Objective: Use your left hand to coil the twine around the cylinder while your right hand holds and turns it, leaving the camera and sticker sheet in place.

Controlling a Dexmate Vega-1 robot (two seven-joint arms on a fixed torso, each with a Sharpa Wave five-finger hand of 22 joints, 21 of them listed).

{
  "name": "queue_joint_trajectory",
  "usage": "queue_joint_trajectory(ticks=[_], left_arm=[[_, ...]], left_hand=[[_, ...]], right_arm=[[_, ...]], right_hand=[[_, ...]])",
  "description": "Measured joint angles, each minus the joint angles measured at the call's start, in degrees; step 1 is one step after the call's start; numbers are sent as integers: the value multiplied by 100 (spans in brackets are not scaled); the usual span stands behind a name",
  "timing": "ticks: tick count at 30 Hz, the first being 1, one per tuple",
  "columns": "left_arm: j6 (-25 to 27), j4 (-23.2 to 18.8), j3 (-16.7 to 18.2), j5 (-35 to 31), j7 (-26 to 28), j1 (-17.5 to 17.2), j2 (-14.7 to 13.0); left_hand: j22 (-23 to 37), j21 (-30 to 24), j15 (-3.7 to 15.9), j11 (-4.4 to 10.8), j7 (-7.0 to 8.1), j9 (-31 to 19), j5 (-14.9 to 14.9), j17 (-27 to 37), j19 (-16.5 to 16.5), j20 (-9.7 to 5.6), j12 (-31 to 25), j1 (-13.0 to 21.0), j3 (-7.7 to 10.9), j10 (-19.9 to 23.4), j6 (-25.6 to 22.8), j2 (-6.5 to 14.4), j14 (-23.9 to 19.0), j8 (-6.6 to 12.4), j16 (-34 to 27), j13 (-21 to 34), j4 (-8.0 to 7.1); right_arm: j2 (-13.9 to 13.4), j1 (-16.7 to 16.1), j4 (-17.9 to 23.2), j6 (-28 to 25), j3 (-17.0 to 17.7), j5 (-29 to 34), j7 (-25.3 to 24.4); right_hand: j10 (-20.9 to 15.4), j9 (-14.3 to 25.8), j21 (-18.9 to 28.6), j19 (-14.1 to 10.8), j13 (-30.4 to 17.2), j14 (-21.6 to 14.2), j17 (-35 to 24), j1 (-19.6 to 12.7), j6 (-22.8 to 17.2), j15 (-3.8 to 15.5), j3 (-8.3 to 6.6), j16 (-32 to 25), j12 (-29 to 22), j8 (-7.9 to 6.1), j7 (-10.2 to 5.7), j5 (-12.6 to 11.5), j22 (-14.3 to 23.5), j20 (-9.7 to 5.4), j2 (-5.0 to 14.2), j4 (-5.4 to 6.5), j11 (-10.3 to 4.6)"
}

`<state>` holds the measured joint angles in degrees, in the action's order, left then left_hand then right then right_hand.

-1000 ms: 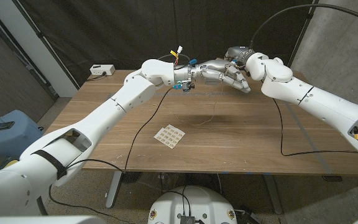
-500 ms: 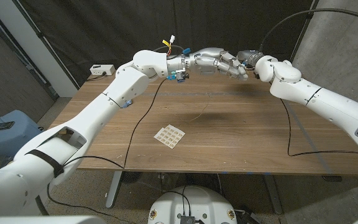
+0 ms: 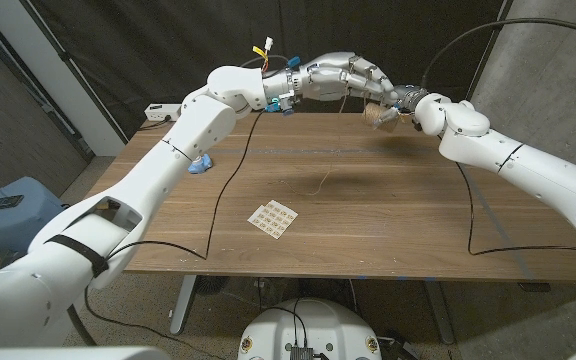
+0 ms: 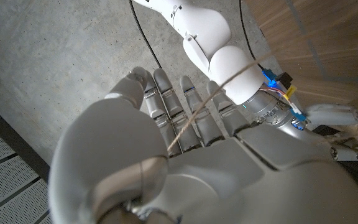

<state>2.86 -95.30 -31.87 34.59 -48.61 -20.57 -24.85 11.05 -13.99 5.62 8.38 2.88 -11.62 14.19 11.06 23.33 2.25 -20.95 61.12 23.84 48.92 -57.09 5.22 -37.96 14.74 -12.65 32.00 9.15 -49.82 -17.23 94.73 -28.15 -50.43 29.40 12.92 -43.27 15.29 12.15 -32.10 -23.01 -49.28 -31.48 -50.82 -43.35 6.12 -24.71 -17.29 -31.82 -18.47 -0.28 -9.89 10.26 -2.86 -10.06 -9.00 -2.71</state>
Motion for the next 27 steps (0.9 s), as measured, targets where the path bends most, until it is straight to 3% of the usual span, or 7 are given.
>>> queue_joint_trajectory(ticks=[17, 27], left_arm=[[-265, 621, 29, -159, -174, 472, 334], [-343, 665, 23, -200, -282, 505, 359]], left_hand=[[0, 0, 0, 0, 0, 0, 0, 0, 0, 0, 22, 1, -23, 0, 0, -1, 0, 0, 44, 28, -24], [0, 0, 0, 1, 0, 0, 0, 0, 0, 0, 23, 1, -23, 0, 0, -1, 0, 0, 45, 28, -23]], right_arm=[[-117, -184, 311, 139, 15, 23, 7], [-136, -257, 443, 163, 15, 28, 7]], right_hand=[[-20, 3, 0, 0, -27, -32, -32, 0, -28, 31, 40, 3, -24, 1, -12, -8, 0, 0, 0, 7, -20], [-20, 2, 0, 0, -27, -31, -31, 1, -27, 30, 40, 47, -23, 14, -13, -8, 0, 0, 0, 7, -20]])
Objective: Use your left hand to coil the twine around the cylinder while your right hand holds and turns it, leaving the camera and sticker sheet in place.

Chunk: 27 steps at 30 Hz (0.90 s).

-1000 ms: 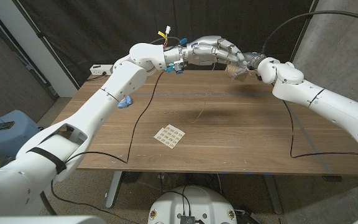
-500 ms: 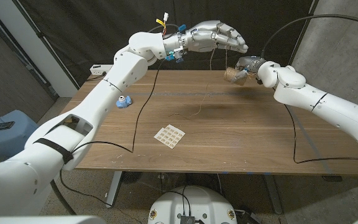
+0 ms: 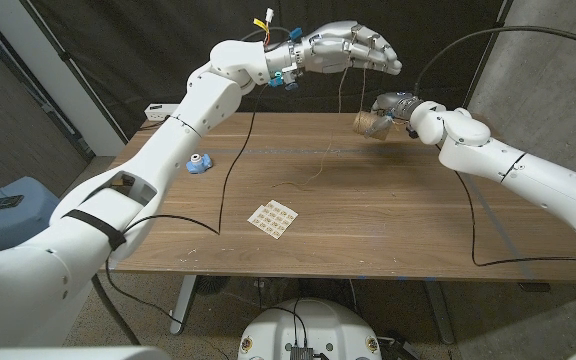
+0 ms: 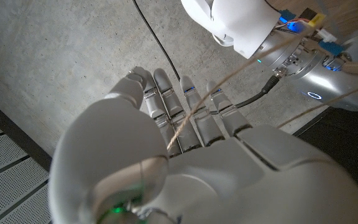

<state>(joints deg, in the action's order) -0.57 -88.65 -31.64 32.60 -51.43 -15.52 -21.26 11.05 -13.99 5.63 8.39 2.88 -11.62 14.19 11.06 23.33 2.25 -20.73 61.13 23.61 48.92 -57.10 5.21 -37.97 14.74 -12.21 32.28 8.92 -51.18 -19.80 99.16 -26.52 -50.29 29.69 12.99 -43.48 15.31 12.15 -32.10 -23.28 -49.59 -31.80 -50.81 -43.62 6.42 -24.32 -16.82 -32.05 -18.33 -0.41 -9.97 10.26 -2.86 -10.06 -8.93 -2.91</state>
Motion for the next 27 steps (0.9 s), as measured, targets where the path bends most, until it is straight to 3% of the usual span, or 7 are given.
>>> queue_joint_trajectory(ticks=[1, 27], left_arm=[[-8, 222, -15, -4, -5, 174, 122], [-206, 548, 92, -115, 3, 445, 221]], left_hand=[[0, 0, 0, 0, 0, 0, 0, 0, 0, 0, 0, 0, 0, 0, 0, 0, 0, 0, 0, 0, 0], [0, 0, 0, 21, 0, -26, 0, 0, 0, 0, 40, 0, -23, 21, 0, 0, 0, -36, 0, -1, 25]], right_arm=[[-3, -5, 9, 122, 0, 22, -27], [-266, -388, 695, 414, 116, 116, -155]], right_hand=[[0, 0, 0, 0, 0, 0, 0, 0, 0, 0, 0, 0, 0, 2, 0, 0, 0, 0, 0, 0, 0], [-1, 1, 0, 0, 0, -12, -3, 7, 1, 12, 0, 52, 42, -14, -1, 7, 0, 0, 7, 0, -1]])
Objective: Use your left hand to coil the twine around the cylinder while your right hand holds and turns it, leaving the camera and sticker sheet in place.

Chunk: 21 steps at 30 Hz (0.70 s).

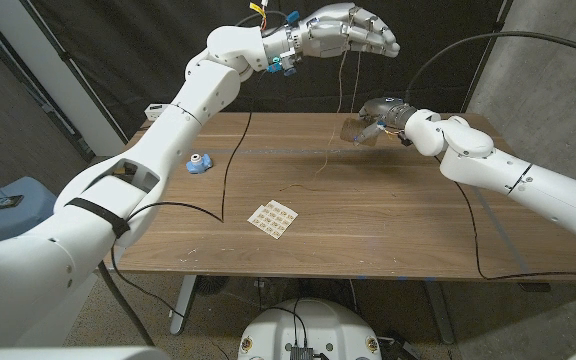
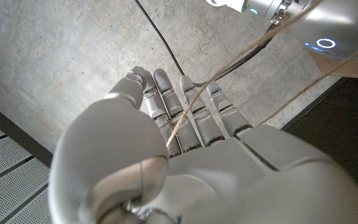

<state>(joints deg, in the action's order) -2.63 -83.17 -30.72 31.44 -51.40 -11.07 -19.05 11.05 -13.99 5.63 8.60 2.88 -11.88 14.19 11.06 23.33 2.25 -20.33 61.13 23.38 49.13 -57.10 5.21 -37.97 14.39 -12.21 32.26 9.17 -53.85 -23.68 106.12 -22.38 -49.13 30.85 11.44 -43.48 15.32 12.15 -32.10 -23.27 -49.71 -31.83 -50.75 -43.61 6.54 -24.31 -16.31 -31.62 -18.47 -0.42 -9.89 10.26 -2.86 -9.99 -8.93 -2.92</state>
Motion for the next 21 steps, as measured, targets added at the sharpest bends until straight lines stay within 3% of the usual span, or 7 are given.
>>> queue_joint_trajectory(ticks=[21], left_arm=[[-111, 172, 121, -98, 205, 134, -13]], left_hand=[[0, 0, 0, 0, 0, 0, 0, 0, 0, 0, 21, 0, 0, 0, 0, 0, 0, -20, 0, 28, 0]], right_arm=[[-364, -414, 646, 13, 214, 36, -31]], right_hand=[[-11, -25, 0, 0, 6, -19, 5, -2, 0, -3, 0, 44, 24, 15, 0, -8, 0, 0, -2, 0, -11]])
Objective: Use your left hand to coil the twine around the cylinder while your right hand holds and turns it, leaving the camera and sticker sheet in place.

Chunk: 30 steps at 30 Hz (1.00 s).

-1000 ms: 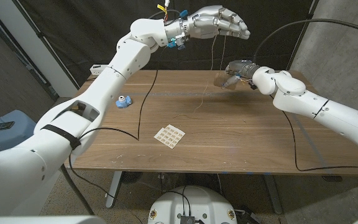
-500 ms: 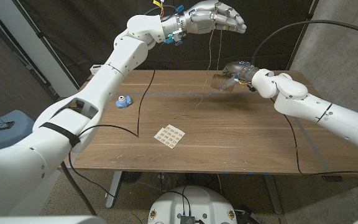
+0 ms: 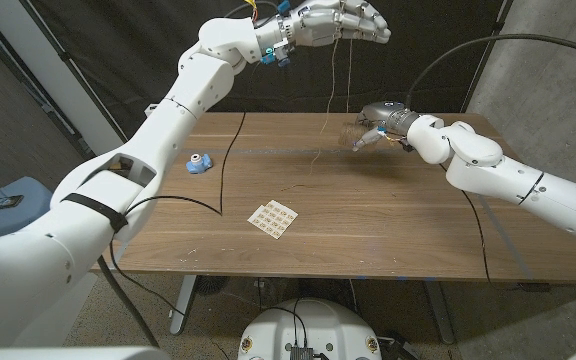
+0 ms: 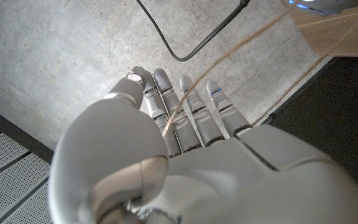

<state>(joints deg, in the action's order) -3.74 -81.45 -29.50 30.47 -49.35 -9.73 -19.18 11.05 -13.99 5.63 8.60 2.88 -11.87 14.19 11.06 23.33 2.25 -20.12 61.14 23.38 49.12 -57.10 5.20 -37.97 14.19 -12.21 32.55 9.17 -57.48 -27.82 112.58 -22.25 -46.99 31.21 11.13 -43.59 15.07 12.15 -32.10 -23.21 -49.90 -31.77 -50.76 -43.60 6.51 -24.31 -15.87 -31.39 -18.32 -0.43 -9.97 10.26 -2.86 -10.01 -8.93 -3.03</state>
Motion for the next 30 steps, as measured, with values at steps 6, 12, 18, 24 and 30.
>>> queue_joint_trajectory(ticks=[6, 12, 18, 24, 30], left_arm=[[-9, 108, 15, -12, 32, 65, 33], [-9, 236, 23, -18, 47, 146, 81], [-9, 403, 25, -33, 56, 244, 148], [-11, 610, 26, -63, 58, 363, 228], [-37, 820, 26, -101, 60, 462, 294]], left_hand=[[0, 0, 0, 0, 0, 0, 0, 0, 0, 0, 12, 0, 0, 0, 0, 0, 0, 0, 0, 0, 0], [0, 0, 0, 0, 30, 1, 0, 0, -26, 26, 23, 0, -24, 0, 31, 0, 0, 0, 0, -1, 24], [0, 0, 0, 0, 30, 1, 0, 0, -32, 32, 23, 0, -35, 0, 31, 0, 0, 0, 0, -1, 13], [0, 0, 0, 0, 30, 1, 0, 0, -32, 32, 23, 0, -42, 0, 31, 0, 0, 0, 0, -1, 6], [0, 0, -22, 0, 30, 1, 0, 0, -32, 32, 23, 0, -42, 0, 31, 0, 22, -7, 0, 27, 6]], right_arm=[[-107, -119, 170, -1, 62, -20, -19], [-197, -209, 305, 66, 124, -79, -57], [-321, -350, 525, 187, 220, -130, -95], [-390, -453, 649, 343, 288, -211, -143], [-439, -528, 722, 478, 349, -294, -189]], right_hand=[[0, 25, 0, 0, -1, 0, 0, -1, 0, 0, 0, 0, -23, 3, 0, 0, 0, 0, -1, 0, 0], [0, 10, 0, 0, -4, 0, -25, -8, 0, 0, 23, 21, -24, 3, 0, 1, 0, 0, -8, -23, -1], [0, 0, 0, 0, -5, 0, -25, -8, 0, 0, 23, 22, -23, 6, 0, 2, 0, 0, -8, -23, -1], [-1, -5, 0, 0, -6, 1, -24, -8, 0, -1, 47, 22, -23, -15, 0, 6, 0, 0, -8, 1, -1], [-3, -6, 0, 0, -6, 1, -24, -24, 0, -1, 48, 22, -23, -15, 0, 7, 0, 0, -23, 1, -3]])
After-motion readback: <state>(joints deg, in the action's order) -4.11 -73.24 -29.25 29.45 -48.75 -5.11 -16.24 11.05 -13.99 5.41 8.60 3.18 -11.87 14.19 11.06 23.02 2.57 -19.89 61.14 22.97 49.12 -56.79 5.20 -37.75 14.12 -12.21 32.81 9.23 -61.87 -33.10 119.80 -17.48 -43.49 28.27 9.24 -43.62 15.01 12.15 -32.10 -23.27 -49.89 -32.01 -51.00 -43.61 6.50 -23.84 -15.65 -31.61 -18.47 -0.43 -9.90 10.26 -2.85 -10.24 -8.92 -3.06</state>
